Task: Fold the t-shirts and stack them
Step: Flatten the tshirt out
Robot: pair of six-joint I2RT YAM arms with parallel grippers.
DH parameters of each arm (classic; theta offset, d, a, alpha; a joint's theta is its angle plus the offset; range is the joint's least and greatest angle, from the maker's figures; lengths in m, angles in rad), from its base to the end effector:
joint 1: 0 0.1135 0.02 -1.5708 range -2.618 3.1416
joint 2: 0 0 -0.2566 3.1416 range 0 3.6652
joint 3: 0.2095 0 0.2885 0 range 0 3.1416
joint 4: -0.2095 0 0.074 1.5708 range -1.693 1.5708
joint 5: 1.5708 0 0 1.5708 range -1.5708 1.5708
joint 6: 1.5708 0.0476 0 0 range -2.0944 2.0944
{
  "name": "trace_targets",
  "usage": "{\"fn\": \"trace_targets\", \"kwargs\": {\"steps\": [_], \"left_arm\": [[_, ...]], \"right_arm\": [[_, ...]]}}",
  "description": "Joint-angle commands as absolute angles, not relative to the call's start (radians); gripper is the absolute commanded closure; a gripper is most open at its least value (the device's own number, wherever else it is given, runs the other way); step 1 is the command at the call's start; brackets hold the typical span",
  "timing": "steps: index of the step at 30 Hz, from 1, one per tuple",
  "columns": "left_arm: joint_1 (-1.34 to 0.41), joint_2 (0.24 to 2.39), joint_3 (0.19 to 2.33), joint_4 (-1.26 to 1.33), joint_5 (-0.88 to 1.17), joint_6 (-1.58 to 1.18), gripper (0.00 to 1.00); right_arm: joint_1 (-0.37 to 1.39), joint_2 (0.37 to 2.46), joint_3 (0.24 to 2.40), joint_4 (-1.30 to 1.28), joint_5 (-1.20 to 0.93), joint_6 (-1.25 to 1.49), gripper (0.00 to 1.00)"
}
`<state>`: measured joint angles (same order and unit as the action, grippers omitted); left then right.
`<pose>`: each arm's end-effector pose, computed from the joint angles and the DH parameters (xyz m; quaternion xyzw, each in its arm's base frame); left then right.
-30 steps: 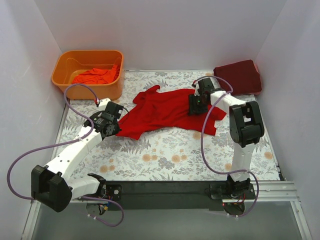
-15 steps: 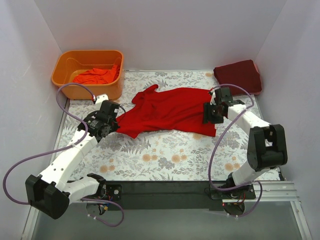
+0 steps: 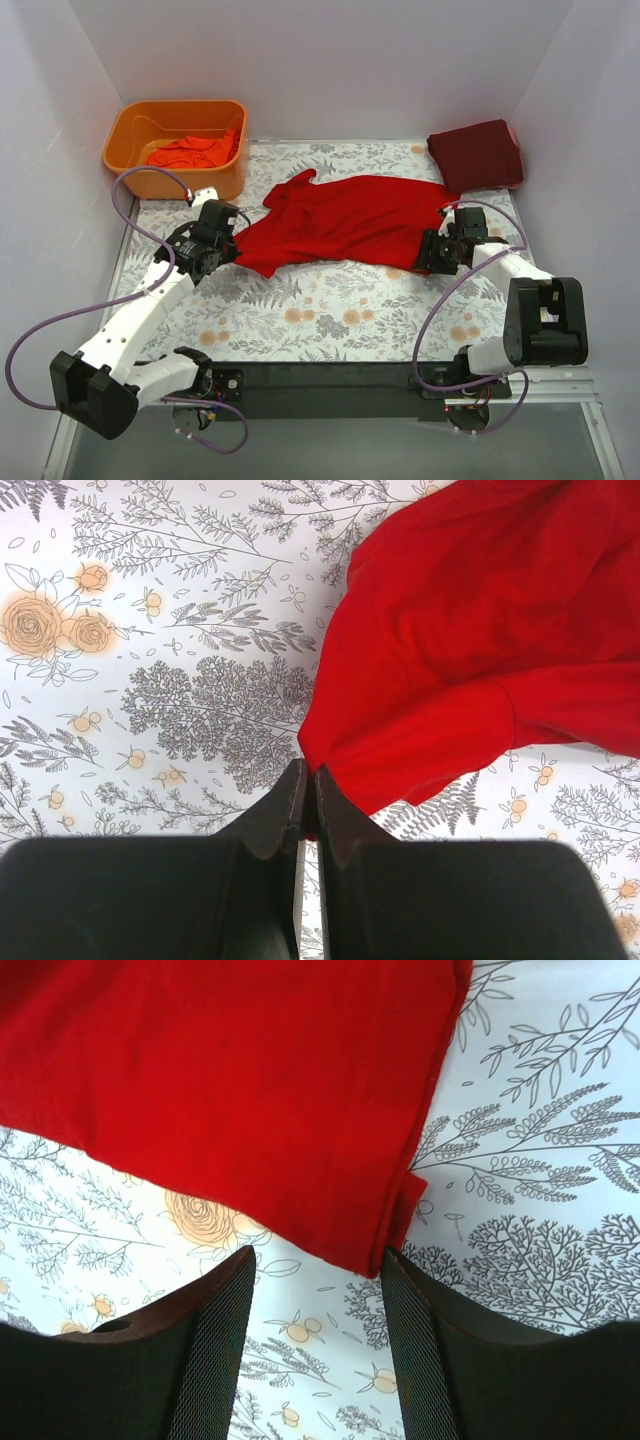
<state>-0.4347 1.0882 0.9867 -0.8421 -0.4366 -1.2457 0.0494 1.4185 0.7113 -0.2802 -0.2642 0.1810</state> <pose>0.2411 -0.0898 0.2771 -0.4277 0.8270 -0.0868 0.3544 0.2997 0.0273 0.1293 0.0246 0.9498 0.1581 0.2687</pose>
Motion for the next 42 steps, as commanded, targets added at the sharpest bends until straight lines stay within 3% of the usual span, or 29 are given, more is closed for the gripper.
{"fn": "trace_targets", "kwargs": {"steps": [1,8,11,14,15,16,21,24,32,35,38,42], "left_arm": [[-0.431,1.065,0.991,-0.824,-0.443,-1.239,1.0],[-0.433,1.071,0.98,-0.801,-0.446,-1.243,1.0],[-0.433,1.074,0.989,-0.795,-0.452,-1.244,1.0],[-0.431,1.075,1.011,-0.795,-0.46,-1.241,1.0],[-0.431,1.075,1.02,-0.799,-0.462,-1.243,1.0],[-0.431,1.075,1.032,-0.807,-0.465,-1.241,1.0],[-0.431,1.048,1.146,-0.903,-0.531,-1.232,1.0],[-0.431,1.032,1.192,-0.925,-0.58,-1.212,1.0],[-0.431,1.121,1.128,-0.858,-0.583,-1.207,1.0],[-0.431,1.138,1.082,-0.813,-0.551,-1.209,1.0],[-0.431,1.135,1.04,-0.766,-0.508,-1.203,0.99],[-0.431,1.135,0.99,-0.707,-0.489,-1.192,0.96]], "right_arm": [[0.037,1.425,0.69,-0.192,-0.29,0.184,0.41],[0.034,1.433,0.68,-0.169,-0.267,0.186,0.49],[0.034,1.443,0.687,-0.167,-0.281,0.181,0.61],[0.034,1.439,0.699,-0.17,-0.326,0.201,0.83],[0.034,1.427,0.704,-0.175,-0.342,0.21,0.96],[0.034,1.408,0.709,-0.208,-0.359,0.225,0.99],[0.034,1.172,0.81,-0.447,-0.399,0.322,0.99],[0.028,1.08,0.913,-0.583,-0.283,0.304,0.98],[0.011,1.186,0.928,-0.607,-0.069,0.27,0.69],[0.011,1.207,0.937,-0.603,-0.061,0.244,0.63],[0.017,1.218,0.95,-0.583,-0.109,0.21,0.49],[0.044,1.268,0.939,-0.542,-0.207,0.193,0.48]]}}
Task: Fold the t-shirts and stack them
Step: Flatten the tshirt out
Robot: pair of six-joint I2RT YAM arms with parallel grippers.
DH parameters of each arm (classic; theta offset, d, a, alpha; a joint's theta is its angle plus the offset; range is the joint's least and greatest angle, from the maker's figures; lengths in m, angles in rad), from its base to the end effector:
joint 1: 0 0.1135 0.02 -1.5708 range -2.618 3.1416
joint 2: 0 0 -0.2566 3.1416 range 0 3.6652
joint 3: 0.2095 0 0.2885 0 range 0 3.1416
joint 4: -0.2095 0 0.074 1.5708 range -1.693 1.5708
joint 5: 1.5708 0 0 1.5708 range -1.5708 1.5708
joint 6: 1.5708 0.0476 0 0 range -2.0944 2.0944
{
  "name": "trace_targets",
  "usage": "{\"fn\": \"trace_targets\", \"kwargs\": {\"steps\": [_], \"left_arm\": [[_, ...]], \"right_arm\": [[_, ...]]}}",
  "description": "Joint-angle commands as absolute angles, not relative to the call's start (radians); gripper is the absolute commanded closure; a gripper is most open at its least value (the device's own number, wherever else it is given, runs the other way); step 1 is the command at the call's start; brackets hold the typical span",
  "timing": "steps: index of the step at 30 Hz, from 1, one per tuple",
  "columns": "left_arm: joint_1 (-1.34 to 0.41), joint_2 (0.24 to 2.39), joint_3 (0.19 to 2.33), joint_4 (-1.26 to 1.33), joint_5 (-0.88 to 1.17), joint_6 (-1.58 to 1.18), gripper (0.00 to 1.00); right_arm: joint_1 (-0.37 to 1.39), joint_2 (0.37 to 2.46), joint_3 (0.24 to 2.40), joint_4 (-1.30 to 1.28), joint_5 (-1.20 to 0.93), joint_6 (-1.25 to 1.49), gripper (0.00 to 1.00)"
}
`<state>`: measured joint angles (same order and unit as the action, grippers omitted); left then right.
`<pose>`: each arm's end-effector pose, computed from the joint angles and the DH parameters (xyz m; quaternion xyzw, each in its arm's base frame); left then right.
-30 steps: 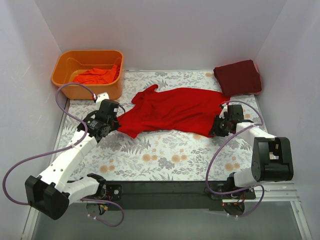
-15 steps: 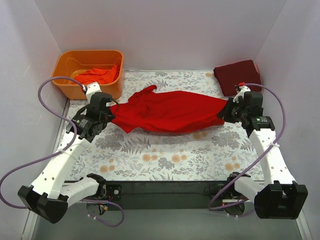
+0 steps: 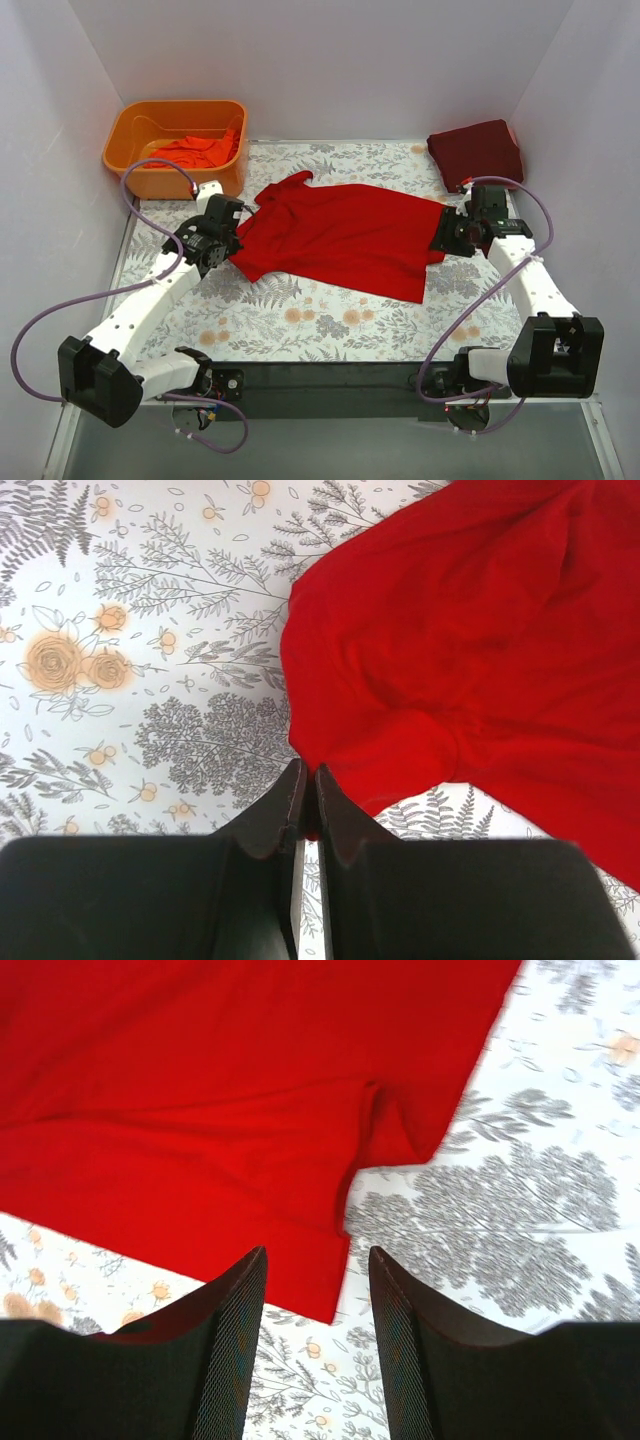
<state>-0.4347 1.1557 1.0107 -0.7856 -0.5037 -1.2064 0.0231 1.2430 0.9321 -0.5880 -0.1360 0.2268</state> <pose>0.2578 -0.0944 0.2741 -0.4186 0.8222 -0.0616 0.3808 0.2996 0.0134 0.2324 0.0735 0.9393 0.1046 0.3183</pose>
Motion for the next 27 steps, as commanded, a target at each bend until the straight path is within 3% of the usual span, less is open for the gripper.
{"fn": "trace_targets", "kwargs": {"steps": [1,20,27], "left_arm": [[-0.431,1.135,0.977,-0.693,-0.489,-1.19,0.96],[-0.433,1.105,0.741,-0.488,-0.58,-1.233,0.97],[-0.431,1.072,0.704,-0.476,-0.591,-1.264,0.98]], "right_arm": [[0.057,1.299,0.928,-0.514,-0.237,0.193,0.48],[0.069,1.813,1.055,-0.244,-0.249,0.218,0.52],[0.067,2.019,1.349,-0.311,-0.117,0.163,0.5]]}}
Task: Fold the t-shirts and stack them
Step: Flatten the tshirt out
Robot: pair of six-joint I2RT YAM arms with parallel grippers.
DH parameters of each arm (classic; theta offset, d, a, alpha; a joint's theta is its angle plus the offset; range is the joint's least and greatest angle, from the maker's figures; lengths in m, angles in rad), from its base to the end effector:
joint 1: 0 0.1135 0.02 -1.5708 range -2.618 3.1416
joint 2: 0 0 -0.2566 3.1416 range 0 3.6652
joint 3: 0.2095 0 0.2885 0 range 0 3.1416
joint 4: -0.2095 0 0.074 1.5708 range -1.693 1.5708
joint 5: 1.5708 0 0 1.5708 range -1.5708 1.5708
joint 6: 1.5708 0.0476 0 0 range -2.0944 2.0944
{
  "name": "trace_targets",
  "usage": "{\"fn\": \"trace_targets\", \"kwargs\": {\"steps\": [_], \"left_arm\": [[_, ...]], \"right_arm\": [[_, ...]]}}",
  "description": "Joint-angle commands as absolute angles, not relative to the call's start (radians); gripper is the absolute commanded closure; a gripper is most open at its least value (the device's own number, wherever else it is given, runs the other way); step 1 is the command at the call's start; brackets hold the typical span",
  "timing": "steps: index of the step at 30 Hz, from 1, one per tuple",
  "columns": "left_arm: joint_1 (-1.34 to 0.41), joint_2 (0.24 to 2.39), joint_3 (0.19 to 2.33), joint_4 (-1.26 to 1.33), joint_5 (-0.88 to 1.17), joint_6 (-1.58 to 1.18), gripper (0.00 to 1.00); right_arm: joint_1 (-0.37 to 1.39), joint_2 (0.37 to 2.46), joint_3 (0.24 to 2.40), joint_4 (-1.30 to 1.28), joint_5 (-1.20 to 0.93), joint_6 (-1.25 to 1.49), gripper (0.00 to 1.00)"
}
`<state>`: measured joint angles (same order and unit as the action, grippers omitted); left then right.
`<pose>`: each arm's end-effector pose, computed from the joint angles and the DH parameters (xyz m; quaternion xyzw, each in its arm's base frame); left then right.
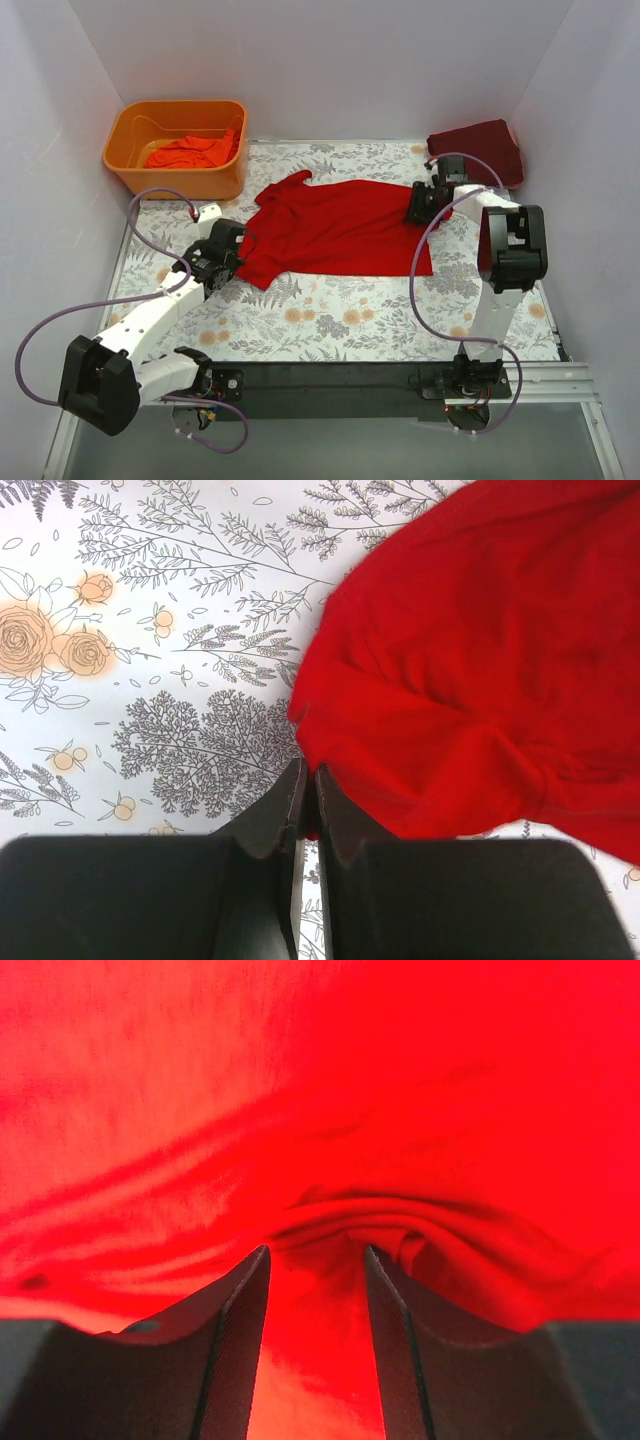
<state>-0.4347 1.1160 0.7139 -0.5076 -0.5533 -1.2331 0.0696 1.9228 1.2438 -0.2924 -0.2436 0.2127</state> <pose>0.2470 -0.0871 0.1984 -0.4353 0.8039 -0.0576 0.4011 0.4317 0.0416 0.1246 0.0320 0.9485 0.1562 0.2738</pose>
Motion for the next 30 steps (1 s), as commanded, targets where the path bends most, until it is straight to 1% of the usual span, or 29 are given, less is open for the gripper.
{"fn": "trace_targets", "kwargs": {"steps": [1,3,6,8,10,11,13,15,18,25,30], "left_arm": [[-0.431,1.068,0.704,-0.48,-0.589,-1.272,0.98],[-0.431,1.057,0.692,-0.48,-0.572,-1.282,0.98],[-0.433,1.049,0.684,-0.476,-0.548,-1.292,0.98],[-0.431,1.055,0.69,-0.476,-0.529,-1.29,0.98],[-0.431,1.057,0.692,-0.476,-0.517,-1.289,0.98],[-0.431,1.054,0.69,-0.476,-0.514,-1.286,0.98],[-0.431,1.054,0.69,-0.469,-0.511,-1.279,0.98],[-0.431,1.058,0.69,-0.469,-0.512,-1.27,0.98],[-0.431,1.058,0.69,-0.469,-0.512,-1.269,0.98],[-0.431,1.045,0.683,-0.465,-0.5,-1.267,0.98],[-0.431,1.04,0.683,-0.463,-0.499,-1.267,0.98]], "right_arm": [[0.069,2.035,1.438,-0.343,-0.107,0.161,0.49],[0.072,2.022,1.492,-0.416,-0.098,0.166,0.46],[0.092,1.913,1.45,-0.455,-0.019,0.192,0.39],[0.097,1.81,1.348,-0.478,0.061,0.209,0.35],[0.097,1.711,1.257,-0.486,0.103,0.231,0.34],[0.098,1.682,1.176,-0.486,0.112,0.239,0.33],[0.098,1.613,1.108,-0.486,0.095,0.262,0.32],[0.098,1.589,1.034,-0.486,0.084,0.276,0.32],[0.098,1.578,0.983,-0.485,0.083,0.29,0.32],[0.103,1.606,0.962,-0.466,0.115,0.325,0.32],[0.112,1.626,0.951,-0.445,0.115,0.351,0.35]]}}
